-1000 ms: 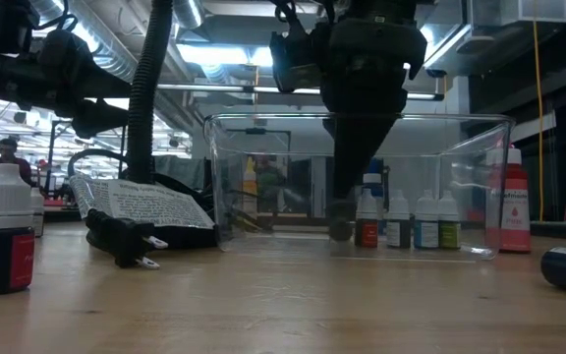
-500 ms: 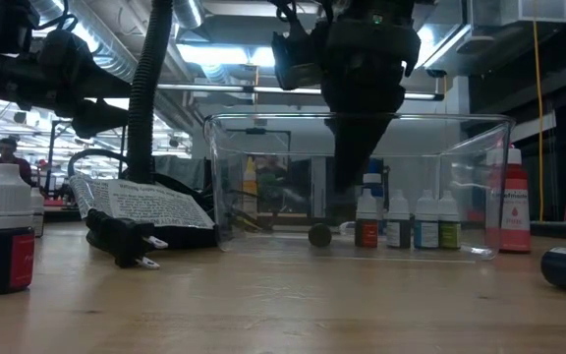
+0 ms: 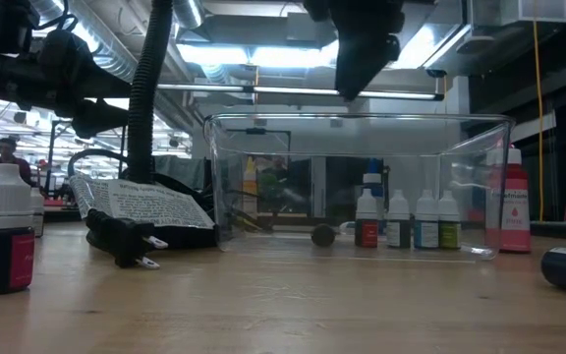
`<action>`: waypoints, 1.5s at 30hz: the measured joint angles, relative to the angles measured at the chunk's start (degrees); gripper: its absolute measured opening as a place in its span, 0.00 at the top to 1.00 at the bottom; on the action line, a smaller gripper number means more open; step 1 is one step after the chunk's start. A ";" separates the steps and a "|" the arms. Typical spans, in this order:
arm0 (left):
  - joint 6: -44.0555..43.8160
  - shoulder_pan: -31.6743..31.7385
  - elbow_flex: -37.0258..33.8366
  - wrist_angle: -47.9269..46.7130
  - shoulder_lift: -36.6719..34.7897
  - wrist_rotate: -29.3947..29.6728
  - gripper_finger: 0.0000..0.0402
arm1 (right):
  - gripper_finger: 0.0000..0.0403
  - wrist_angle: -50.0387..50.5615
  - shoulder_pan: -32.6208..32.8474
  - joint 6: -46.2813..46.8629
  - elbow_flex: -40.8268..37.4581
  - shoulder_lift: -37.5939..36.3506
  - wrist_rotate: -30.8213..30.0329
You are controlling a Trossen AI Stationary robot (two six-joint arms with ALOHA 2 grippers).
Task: Pick & Place food coloring
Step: Put the big blue food coloring bottle into the transparent bin
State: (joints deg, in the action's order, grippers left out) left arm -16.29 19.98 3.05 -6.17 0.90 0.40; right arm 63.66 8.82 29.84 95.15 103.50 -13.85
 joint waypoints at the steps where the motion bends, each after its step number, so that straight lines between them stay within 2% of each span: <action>1: -0.02 -0.01 0.00 -0.01 0.01 0.00 0.20 | 0.54 0.35 -0.77 -0.09 0.00 -0.65 -0.02; 4: 0.00 0.01 0.00 -0.02 -0.01 0.00 0.20 | 0.49 1.65 -2.95 -0.06 0.00 -2.43 0.17; 7: 0.01 -0.02 0.00 -0.02 0.00 0.00 0.20 | 0.39 2.49 -5.57 0.75 0.00 -3.29 0.29; 11: 0.01 0.00 0.00 -0.02 0.01 0.00 0.20 | 0.26 4.53 -10.12 4.41 0.00 -3.54 -0.04; 14: -0.01 -0.01 0.00 -0.02 -0.01 0.00 0.20 | 0.21 5.71 -14.06 7.87 -0.01 -3.58 -0.08; 21: 0.00 0.00 0.02 -0.02 0.01 0.00 0.20 | 0.20 5.67 -22.17 13.48 -0.09 -2.48 -0.08; 30: -0.02 0.00 0.00 -0.02 0.00 -0.01 0.20 | 0.20 6.16 -28.66 11.85 -0.09 2.76 2.42; 37: 0.00 0.00 0.00 -0.02 0.01 0.00 0.20 | 0.20 6.61 -30.11 11.38 -1.18 5.99 6.08; 45: 0.00 -0.02 0.00 -0.02 0.01 0.00 0.20 | 0.20 3.52 -30.14 9.78 -6.32 6.58 6.60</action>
State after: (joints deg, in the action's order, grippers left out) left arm -16.29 19.97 3.05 -6.20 0.91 0.40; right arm 67.18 -21.32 39.62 88.83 110.08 -7.25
